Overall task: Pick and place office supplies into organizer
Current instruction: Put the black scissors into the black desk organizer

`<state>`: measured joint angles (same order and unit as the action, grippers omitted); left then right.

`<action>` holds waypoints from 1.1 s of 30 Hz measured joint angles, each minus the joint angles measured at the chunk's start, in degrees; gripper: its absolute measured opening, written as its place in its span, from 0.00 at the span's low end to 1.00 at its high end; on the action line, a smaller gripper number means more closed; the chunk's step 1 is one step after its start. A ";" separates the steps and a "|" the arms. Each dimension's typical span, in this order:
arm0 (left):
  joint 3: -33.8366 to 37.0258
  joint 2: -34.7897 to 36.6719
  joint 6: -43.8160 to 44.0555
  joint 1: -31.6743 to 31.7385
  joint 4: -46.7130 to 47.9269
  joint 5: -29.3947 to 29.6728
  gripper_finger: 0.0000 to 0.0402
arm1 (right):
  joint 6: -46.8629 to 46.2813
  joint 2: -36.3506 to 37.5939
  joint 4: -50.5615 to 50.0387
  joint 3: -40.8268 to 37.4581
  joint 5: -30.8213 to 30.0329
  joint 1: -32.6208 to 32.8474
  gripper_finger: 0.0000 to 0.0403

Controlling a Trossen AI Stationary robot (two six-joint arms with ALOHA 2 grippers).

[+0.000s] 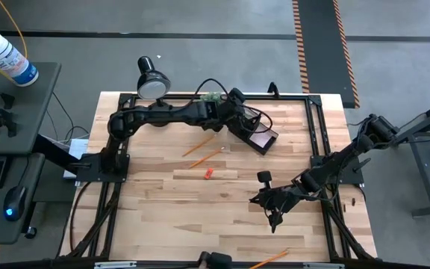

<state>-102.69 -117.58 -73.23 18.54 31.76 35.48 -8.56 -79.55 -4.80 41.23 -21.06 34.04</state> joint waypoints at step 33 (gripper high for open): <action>0.17 -8.42 2.97 1.70 -7.19 5.68 0.52 | 0.00 0.00 0.85 0.00 -0.02 0.00 0.00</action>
<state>-102.52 -125.99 -70.26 20.24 24.56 41.15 -8.56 -79.55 -3.95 41.23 -21.08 34.04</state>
